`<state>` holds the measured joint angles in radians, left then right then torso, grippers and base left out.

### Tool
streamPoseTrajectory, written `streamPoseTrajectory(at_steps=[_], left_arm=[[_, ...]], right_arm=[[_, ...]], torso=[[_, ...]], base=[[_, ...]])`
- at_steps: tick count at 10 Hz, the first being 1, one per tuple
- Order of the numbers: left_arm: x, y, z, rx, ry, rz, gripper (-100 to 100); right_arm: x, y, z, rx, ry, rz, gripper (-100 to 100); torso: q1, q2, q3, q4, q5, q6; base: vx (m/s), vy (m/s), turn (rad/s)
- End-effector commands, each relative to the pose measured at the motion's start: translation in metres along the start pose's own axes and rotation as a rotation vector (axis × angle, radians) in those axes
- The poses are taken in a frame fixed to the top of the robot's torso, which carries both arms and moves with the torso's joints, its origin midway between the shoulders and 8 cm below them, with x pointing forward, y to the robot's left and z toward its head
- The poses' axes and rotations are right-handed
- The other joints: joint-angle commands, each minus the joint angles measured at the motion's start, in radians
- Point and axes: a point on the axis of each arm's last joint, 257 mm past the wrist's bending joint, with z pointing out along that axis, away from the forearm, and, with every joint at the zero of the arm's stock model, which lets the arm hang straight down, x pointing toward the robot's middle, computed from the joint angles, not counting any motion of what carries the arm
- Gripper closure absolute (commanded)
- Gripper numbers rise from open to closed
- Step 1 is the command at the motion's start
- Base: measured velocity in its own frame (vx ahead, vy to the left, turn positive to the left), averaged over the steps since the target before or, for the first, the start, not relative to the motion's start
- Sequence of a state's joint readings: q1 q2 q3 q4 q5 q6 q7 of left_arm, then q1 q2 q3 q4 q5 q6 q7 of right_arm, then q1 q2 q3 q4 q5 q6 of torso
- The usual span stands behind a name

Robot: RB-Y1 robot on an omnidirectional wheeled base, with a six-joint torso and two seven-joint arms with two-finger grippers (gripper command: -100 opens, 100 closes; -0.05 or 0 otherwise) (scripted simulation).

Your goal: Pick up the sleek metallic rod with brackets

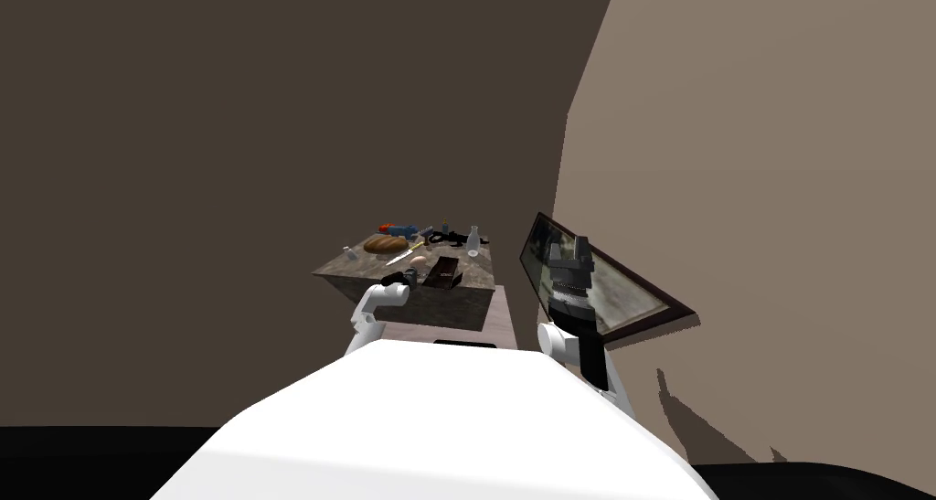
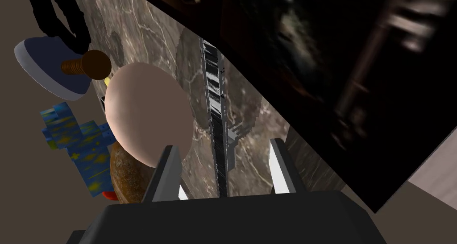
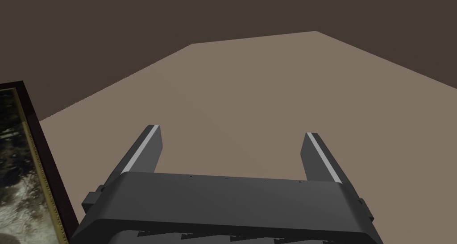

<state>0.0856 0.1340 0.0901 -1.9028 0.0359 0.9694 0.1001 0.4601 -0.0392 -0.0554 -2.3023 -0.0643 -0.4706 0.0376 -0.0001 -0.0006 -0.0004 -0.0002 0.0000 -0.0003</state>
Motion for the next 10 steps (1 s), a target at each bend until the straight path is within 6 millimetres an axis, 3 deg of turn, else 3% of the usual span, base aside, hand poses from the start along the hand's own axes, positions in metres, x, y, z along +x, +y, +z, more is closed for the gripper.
streamPoseTrajectory(at_steps=[1, 4, 6, 10], left_arm=[[0.000, 0.000, 0.000, 0.000, 0.000, 0.000, 100], [0.000, -0.001, 0.000, 0.002, 0.000, 0.000, 100], [-0.005, -0.003, -0.004, -0.006, -0.007, 0.005, -100], [-0.014, -0.009, -0.014, -0.023, -0.021, 0.014, -100]], right_arm=[[0.000, 0.000, 0.000, 0.000, 0.000, 0.000, 0], [0.000, 0.000, 0.000, 0.000, 0.000, 0.000, 0], [0.000, 0.000, 0.000, 0.000, 0.000, 0.000, 0], [0.000, 0.000, 0.000, 0.000, 0.000, 0.000, 0]], torso=[[0.000, 0.000, 0.000, 0.000, 0.000, 0.000], [0.001, -0.002, -0.002, -0.001, 0.001, 0.001], [0.001, -0.002, -0.002, -0.001, 0.001, 0.001], [0.007, 0.000, -0.001, -0.001, 0.002, 0.001]], base=[[0.000, 0.000, 0.000], [0.000, 0.000, 0.000], [-0.016, 0.028, -0.026], [-0.034, 0.094, -0.062]])
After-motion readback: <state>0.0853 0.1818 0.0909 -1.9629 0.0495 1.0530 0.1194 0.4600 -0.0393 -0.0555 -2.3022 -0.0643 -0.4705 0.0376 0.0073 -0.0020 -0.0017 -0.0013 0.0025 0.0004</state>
